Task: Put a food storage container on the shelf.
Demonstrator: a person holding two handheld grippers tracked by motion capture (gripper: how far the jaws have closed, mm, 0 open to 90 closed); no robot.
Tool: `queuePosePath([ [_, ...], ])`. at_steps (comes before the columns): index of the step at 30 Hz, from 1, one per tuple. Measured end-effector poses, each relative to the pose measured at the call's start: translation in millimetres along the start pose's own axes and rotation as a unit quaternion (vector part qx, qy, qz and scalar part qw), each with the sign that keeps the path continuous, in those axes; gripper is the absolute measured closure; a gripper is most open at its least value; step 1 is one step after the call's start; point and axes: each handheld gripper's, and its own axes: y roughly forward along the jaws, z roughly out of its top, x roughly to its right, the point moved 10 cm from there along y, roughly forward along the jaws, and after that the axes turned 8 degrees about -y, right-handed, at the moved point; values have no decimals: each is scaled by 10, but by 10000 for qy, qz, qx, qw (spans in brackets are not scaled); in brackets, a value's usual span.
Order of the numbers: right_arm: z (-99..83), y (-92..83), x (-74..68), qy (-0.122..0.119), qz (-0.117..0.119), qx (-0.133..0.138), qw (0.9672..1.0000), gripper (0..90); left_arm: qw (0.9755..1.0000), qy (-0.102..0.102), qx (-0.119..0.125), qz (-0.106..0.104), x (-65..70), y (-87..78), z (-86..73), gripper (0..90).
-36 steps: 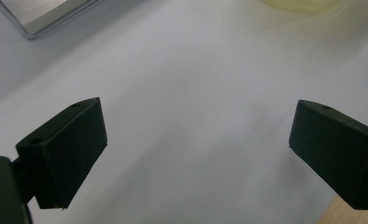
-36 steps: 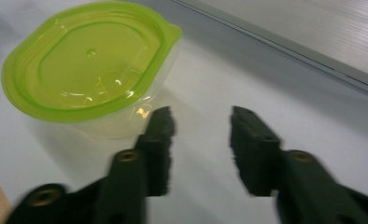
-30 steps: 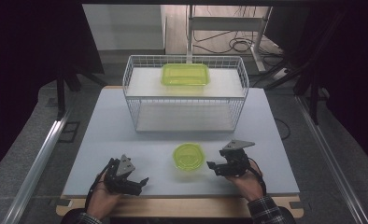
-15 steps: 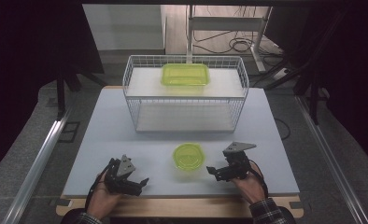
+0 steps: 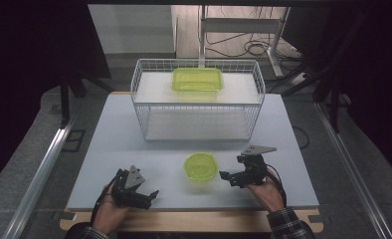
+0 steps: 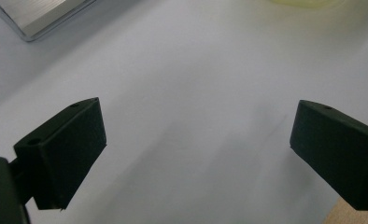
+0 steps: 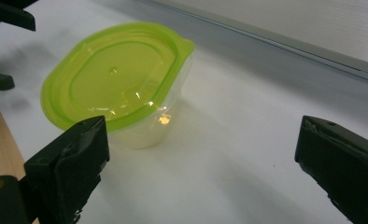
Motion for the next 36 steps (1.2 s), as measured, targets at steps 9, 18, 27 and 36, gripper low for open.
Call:
queuePosePath([
  [9, 175, 18, 4, 287, 149, 81, 9994, 108, 10000, 7, -6, -4, -1, 1, -1, 33],
  [18, 270, 154, -32, 752, 592, -2, 9954, 431, 10000, 22, -7, -1, 6, -4, 1, 32],
  [27, 259, 313, -22, 1264, 930, -215, 9874, 598, 10000, 46, 3, -15, 16, -3, 4, 33],
  [36, 230, 365, -43, 1821, 1397, -260, 9729, 697, 10000, 62, 3, -26, 25, -1, 7, 32],
])
